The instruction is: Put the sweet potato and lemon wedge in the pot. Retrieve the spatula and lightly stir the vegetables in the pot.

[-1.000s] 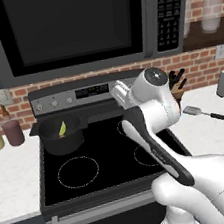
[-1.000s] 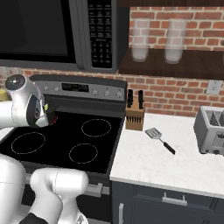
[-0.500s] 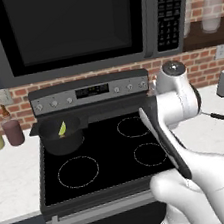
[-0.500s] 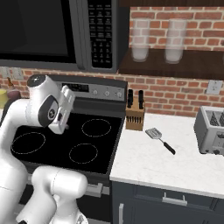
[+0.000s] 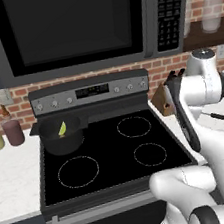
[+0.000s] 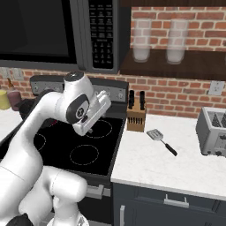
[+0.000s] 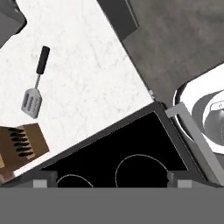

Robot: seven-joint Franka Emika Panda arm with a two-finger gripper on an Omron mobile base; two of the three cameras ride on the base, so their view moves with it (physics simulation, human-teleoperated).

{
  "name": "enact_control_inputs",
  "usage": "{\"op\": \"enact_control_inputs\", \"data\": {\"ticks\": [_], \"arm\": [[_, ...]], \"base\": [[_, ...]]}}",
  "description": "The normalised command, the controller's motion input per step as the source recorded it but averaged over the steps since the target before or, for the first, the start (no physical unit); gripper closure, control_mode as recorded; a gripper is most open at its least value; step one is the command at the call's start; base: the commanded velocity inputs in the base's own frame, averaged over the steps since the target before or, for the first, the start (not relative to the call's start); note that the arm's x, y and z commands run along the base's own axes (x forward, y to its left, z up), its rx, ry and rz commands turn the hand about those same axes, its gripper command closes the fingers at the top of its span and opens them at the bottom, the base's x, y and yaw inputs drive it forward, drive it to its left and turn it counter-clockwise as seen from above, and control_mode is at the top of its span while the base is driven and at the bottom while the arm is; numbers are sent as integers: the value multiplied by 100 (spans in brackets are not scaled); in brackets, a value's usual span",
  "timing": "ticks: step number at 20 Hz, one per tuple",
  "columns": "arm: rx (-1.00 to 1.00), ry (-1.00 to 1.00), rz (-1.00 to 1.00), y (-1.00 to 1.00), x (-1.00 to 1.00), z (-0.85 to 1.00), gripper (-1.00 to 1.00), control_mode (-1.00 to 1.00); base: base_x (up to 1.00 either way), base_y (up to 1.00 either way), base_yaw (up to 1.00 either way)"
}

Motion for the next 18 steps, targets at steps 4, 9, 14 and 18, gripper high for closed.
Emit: {"op": "enact_control_inputs", "data": {"ticks": [4,9,14,18], "arm": [[19,0,-28,-100,0,-19,-100,-100],[10,0,-27,-100,1,-34,-100,-100],[1,0,-25,-100,27,-32,-100,-100],[0,0,-18,-84,35,-39,-100,-100]], "base": [[0,0,0],[0,0,0],[0,0,0],[0,0,0]]}}
